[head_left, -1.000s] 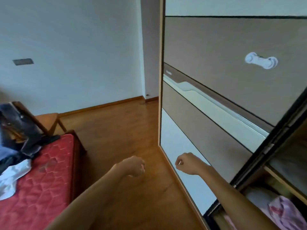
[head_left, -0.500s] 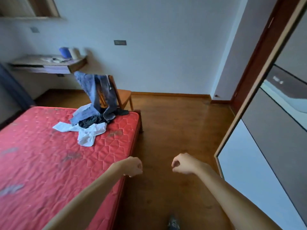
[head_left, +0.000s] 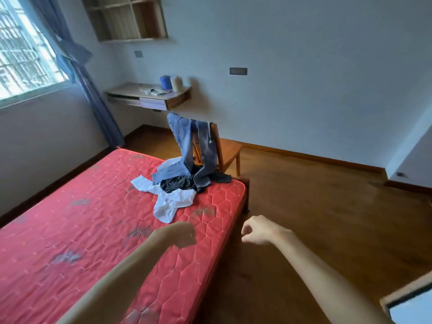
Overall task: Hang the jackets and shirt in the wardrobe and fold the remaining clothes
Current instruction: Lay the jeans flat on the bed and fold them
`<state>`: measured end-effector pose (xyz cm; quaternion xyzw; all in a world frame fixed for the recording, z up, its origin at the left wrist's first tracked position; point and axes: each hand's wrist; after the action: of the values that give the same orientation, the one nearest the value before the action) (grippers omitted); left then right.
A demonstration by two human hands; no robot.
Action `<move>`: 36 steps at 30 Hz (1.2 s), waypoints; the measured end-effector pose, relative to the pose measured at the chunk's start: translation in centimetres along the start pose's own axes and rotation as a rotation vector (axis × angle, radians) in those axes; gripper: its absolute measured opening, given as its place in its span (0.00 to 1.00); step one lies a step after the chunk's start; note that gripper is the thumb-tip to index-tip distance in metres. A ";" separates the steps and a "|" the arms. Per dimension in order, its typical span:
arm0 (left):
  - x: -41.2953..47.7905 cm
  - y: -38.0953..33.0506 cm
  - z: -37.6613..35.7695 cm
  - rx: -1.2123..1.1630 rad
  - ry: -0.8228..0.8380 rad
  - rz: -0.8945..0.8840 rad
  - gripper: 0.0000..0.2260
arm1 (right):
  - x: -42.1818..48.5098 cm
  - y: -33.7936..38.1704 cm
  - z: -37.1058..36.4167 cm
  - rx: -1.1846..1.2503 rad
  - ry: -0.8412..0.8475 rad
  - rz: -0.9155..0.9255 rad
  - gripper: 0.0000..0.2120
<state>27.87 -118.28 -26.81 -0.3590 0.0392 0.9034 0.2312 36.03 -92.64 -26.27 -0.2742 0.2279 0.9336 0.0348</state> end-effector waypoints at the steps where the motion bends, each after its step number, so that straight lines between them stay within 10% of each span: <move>1: 0.8 0.4 1.1 -0.026 -0.006 0.005 0.13 | 1.4 0.0 1.3 -0.005 -0.005 0.015 0.15; 36: 34.0 23.5 31.1 -0.716 -0.291 0.112 0.07 | 50.0 10.7 28.2 0.086 -0.158 0.012 0.13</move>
<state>-23.82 -118.60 -28.78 -0.2823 -0.2922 0.9126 0.0449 -22.32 -92.61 -27.25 -0.1965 0.2660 0.9419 0.0591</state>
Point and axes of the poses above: each hand's wrist, its own x-axis towards the middle knuckle, its own z-axis out of the back of the hand, y = z × x, and after that the axes turned 4 degrees about y, right-handed
